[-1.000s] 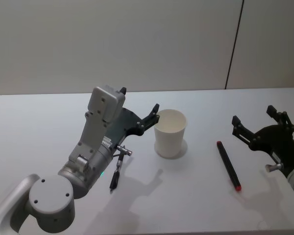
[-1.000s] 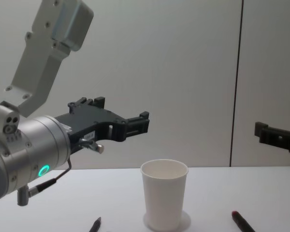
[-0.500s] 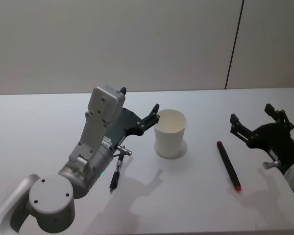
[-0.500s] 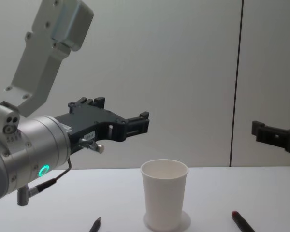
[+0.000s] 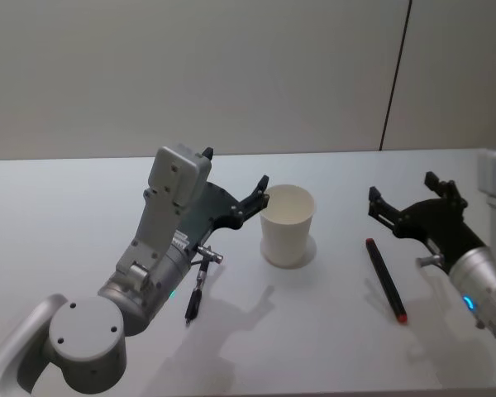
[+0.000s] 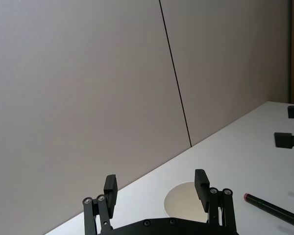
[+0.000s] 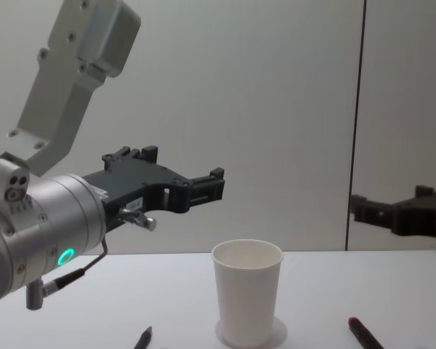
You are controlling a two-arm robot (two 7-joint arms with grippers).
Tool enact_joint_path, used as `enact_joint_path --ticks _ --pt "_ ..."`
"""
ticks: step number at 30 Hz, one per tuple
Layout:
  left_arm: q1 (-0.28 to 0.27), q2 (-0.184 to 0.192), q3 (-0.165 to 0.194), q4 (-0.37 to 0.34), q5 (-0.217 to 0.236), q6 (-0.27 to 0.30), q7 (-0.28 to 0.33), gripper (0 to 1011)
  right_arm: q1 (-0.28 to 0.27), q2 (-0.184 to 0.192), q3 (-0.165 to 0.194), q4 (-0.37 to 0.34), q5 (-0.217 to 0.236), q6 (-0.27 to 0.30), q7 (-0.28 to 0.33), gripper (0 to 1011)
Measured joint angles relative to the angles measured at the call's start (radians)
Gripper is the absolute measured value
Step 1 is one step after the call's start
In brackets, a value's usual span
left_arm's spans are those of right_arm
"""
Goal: Place the pen into the pen holder.
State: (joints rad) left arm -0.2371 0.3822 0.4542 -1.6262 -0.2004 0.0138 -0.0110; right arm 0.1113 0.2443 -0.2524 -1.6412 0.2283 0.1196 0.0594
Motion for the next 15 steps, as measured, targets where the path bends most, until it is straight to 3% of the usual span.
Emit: enact_joint_path --ticks 15 --pt "0.000 0.000 0.000 0.000 0.000 0.000 0.000 1004 0.113 -0.094 -0.031 0.128 -0.048 0.174 -0.057 1001"
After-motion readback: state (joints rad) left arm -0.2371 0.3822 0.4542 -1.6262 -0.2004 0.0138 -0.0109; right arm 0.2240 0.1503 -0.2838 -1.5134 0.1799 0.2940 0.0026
